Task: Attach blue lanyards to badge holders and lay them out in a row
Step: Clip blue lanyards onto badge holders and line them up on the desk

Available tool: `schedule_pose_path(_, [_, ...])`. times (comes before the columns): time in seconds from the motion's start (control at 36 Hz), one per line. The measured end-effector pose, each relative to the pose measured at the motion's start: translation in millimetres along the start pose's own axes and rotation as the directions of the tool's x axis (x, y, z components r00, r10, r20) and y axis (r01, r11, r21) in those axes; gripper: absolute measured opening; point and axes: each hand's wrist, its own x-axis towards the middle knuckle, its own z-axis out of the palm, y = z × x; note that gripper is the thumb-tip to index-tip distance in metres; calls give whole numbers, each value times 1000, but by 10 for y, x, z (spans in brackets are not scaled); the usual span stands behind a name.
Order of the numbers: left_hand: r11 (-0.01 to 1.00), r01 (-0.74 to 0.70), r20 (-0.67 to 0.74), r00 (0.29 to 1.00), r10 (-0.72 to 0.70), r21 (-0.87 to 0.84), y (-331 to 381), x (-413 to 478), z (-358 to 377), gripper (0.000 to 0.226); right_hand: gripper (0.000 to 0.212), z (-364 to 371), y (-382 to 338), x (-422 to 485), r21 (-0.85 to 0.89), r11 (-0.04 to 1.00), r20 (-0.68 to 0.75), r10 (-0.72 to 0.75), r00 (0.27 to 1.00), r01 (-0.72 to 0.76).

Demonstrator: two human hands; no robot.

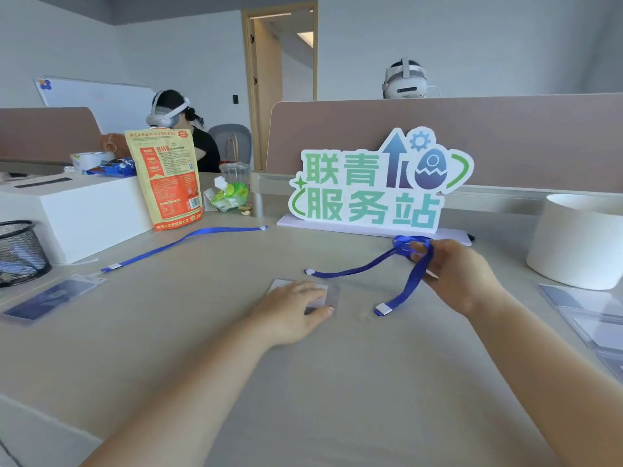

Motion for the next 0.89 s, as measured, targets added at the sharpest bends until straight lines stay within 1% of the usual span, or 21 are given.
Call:
schedule_pose_path(0.06, [999,-34,48,998,35,-13,118,71,20,49,28,-87,-37,-11,71,997,-11,-22,1000,23])
schedule_pose_path(0.11, [997,-66,76,995,67,-28,224,168,66,43,24,-190,-68,-6,225,970,-12,-88,996,89])
schedule_pose_path(0.14, [996,-78,88,993,81,-33,274,217,92,41,26,-242,-80,-8,317,944,-29,-82,996,87])
schedule_pose_path(0.17, [995,-88,99,991,91,-36,320,270,122,41,28,-281,-98,-32,340,936,-33,-89,995,95])
schedule_pose_path(0.19, [995,-98,112,989,100,-31,365,323,152,42,26,-307,-115,-72,278,955,-44,-96,994,105])
schedule_pose_path(0.22, [993,-116,125,985,118,-21,404,381,187,42,20,-320,-120,-117,160,980,-39,-114,993,119])
schedule_pose_path(0.25, [990,-141,132,981,141,-6,450,432,218,42,16,-338,-91,-164,-6,990,-36,-144,989,144])
schedule_pose_path(0.28, [987,-163,131,978,161,6,493,484,254,41,14,-340,-52,-212,-207,964,-19,-174,985,167])
schedule_pose_path(0.31, [986,-167,131,978,164,17,546,520,287,41,13,-364,12,-237,-404,897,18,-187,982,179])
schedule_pose_path(0.33, [985,-171,125,978,166,25,604,554,325,41,12,-405,93,-248,-574,799,66,-172,983,178])
schedule_pose_path(0.36, [984,-176,116,979,171,40,660,580,362,41,16,-455,175,-252,-705,685,112,-150,982,185])
schedule_pose_path(0.39, [980,-189,105,978,182,58,714,598,396,41,25,-496,247,-260,-787,584,149,-132,980,198])
schedule_pose_path(0.42, [978,-196,97,977,188,74,768,600,416,42,36,-535,309,-262,-826,520,179,-124,976,217])
schedule_pose_path(0.44, [977,-196,94,978,188,86,802,603,432,44,48,-549,339,-273,-842,486,197,-127,972,235])
schedule_pose_path(0.5, [978,-190,98,978,182,87,829,600,433,45,68,-543,344,-282,-856,460,201,-123,972,235])
schedule_pose_path(0.53, [978,-190,100,978,181,85,828,594,431,45,74,-528,349,-277,-874,434,186,-112,976,217])
schedule_pose_path(0.56, [978,-191,99,978,183,83,822,587,431,45,74,-509,360,-273,-895,400,169,-105,980,197])
schedule_pose_path(0.61, [980,-187,74,980,182,70,814,578,444,43,62,-479,382,-278,-919,351,148,-120,982,182])
schedule_pose_path(0.69, [980,-193,50,980,190,55,797,582,458,41,45,-474,413,-283,-919,339,147,-185,972,203])
schedule_pose_path(0.81, [966,-248,80,967,242,74,771,576,455,42,37,-485,435,-295,-949,233,143,-280,949,212])
schedule_pose_path(0.89, [962,-266,56,963,263,66,759,566,466,41,34,-485,443,-289,-945,253,139,-269,953,209])
